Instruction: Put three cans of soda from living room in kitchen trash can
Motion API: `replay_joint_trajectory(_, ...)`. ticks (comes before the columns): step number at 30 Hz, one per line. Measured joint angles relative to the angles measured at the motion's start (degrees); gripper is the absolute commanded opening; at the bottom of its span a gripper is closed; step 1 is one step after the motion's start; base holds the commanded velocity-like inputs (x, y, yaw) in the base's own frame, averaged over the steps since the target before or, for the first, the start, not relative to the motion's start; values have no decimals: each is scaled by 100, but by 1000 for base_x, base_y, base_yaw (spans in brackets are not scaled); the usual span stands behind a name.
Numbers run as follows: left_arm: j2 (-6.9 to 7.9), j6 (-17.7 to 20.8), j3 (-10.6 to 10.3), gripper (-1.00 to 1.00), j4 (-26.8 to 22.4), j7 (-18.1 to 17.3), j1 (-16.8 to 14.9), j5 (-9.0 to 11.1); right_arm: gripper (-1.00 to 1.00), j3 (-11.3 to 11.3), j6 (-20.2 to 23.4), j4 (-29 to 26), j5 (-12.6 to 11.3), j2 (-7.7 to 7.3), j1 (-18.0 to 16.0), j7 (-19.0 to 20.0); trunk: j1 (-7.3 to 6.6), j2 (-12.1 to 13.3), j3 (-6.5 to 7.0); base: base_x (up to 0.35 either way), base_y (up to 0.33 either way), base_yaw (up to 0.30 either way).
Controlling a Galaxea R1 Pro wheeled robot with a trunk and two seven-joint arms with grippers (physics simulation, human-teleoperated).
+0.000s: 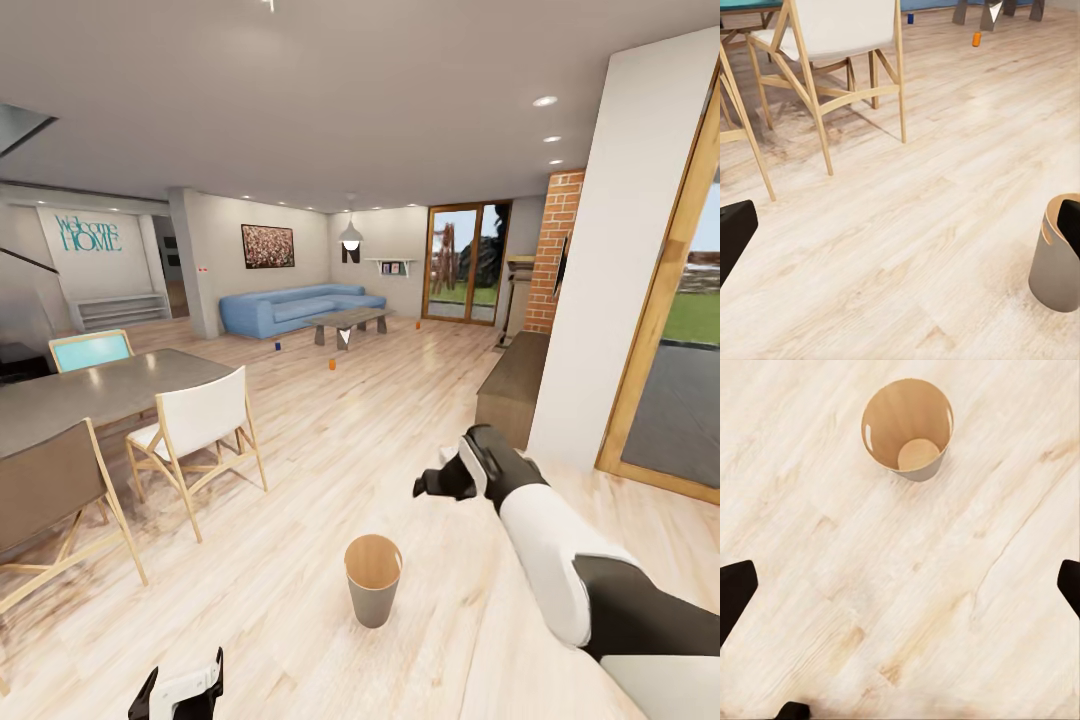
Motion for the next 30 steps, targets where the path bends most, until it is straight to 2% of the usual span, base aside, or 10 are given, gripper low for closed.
replay_joint_trajectory(3, 0, 0, 0, 100, 0, -4, 0, -2, 100, -567, 0, 148, -3, -56, -62, 26, 0, 0, 0, 0, 0, 0)
replay_joint_trajectory(6, 0, 0, 0, 100, 0, -6, 0, -3, 100, -1029, 0, 210, 0, -116, -83, 62, 0, 0, 0, 0, 0, 0)
replay_joint_trajectory(9, 0, 0, 0, 100, 0, -6, 0, -3, 100, -1275, 0, 240, 12, -151, -90, 138, 0, 0, 0, 0, 0, 0)
replay_joint_trajectory(12, 0, 0, 0, 100, 0, -7, 0, -3, 100, -1304, 0, 252, 38, -168, -92, 239, 0, 0, 0, 0, 0, 0)
replay_joint_trajectory(13, 0, 0, 0, 100, 0, -7, 0, -3, 100, -1254, 0, 256, 48, -174, -92, 257, 0, 0, 0, 0, 0, 0)
replay_joint_trajectory(14, 0, 0, 0, 100, 0, -7, 0, -3, 100, -884, 0, 275, 104, -181, -94, 280, 0, 0, 0, 0, 0, 0)
replay_joint_trajectory(18, 0, 0, 0, 100, 0, -7, 0, -3, 100, -135, 0, 380, 172, -161, -102, 290, 0, 0, 0, 0, 0, 0)
replay_joint_trajectory(20, 0, 0, 0, 100, 2, -7, 0, -3, 100, 142, 0, 454, 189, -149, -108, 291, 0, 0, 0, 0, 0, 0)
replay_joint_trajectory(24, 0, 3, -4, 100, 6, -7, 0, -5, 100, 458, 0, 612, 213, -127, -116, 272, 0, 0, 0, 0, 0, 0)
replay_joint_trajectory(30, 0, 6, -8, 100, 8, -7, 0, -7, 100, 620, 0, 730, 226, -119, -129, 228, 0, 0, 0, 0, 0, 0)
